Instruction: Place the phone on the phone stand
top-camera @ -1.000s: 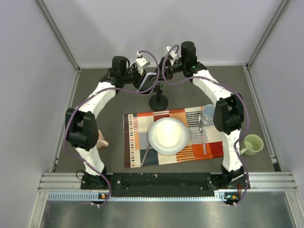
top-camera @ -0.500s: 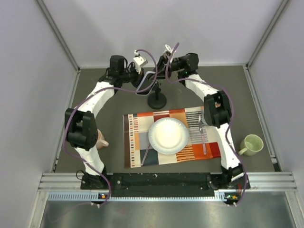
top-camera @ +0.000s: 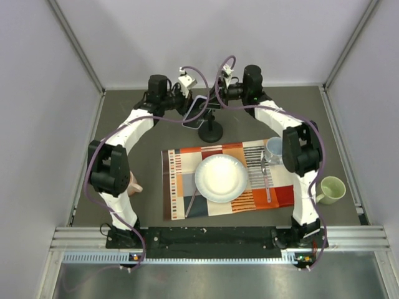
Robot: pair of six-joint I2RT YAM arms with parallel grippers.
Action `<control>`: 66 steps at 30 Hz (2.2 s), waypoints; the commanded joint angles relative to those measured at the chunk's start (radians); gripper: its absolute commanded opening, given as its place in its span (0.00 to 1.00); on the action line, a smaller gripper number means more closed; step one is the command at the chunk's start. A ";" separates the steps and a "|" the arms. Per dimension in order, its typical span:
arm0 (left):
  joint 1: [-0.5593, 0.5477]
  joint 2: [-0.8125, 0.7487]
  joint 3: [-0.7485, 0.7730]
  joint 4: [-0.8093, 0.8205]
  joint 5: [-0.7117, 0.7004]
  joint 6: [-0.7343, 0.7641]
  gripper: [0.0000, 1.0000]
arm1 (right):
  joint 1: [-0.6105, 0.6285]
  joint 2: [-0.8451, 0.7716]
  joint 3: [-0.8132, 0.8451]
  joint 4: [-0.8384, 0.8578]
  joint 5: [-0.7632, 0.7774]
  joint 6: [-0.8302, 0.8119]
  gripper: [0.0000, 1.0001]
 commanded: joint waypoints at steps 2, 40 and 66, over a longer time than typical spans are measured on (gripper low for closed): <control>0.016 -0.073 -0.041 0.216 -0.223 -0.082 0.00 | -0.037 -0.054 0.064 -0.320 0.131 -0.137 0.00; -0.193 -0.327 -0.302 0.291 -1.267 -0.293 0.00 | 0.044 -0.155 0.179 -1.029 1.386 -0.099 0.00; -0.231 -0.243 0.056 -0.321 -1.170 -0.438 0.16 | -0.006 0.092 0.429 -1.138 1.004 -0.144 0.00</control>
